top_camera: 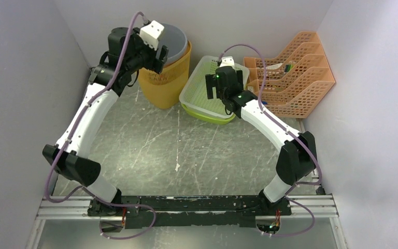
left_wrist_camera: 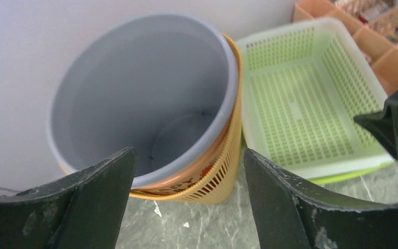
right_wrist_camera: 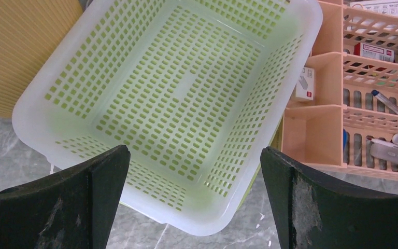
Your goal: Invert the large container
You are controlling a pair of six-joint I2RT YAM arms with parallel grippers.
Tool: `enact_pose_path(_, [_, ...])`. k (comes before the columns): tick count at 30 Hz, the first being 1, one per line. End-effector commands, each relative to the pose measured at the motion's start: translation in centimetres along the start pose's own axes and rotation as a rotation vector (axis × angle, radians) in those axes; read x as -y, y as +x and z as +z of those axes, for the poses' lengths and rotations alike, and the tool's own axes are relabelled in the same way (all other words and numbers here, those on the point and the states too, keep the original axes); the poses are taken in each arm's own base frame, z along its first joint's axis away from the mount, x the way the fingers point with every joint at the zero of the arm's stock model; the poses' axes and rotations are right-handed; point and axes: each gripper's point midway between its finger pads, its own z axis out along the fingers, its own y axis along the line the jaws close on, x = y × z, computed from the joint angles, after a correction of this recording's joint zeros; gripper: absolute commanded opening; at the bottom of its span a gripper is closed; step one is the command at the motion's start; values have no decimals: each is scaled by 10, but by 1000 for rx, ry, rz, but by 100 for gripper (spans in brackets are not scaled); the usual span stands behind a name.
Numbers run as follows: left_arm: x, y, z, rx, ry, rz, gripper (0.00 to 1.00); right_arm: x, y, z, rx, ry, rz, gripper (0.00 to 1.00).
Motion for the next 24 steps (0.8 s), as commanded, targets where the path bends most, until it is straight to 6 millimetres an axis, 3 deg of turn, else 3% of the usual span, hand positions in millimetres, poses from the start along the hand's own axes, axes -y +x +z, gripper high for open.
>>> enact_pose_path(1, [27,17,8,-53,162,82,85,10,-20,-5,34,7,39,100])
enact_pose_path(4, [34,24,14,-54,216,104,84,13,-20,-5,35,-10,54,100])
enact_pose_path(7, [34,27,20,-47,251,104,82,28,-16,0,25,3,80,100])
enact_pose_path(19, [5,45,53,-63,230,85,79,41,-2,7,-7,3,89,100])
enact_pose_path(24, [2,57,62,-89,229,102,76,43,4,10,-22,8,83,100])
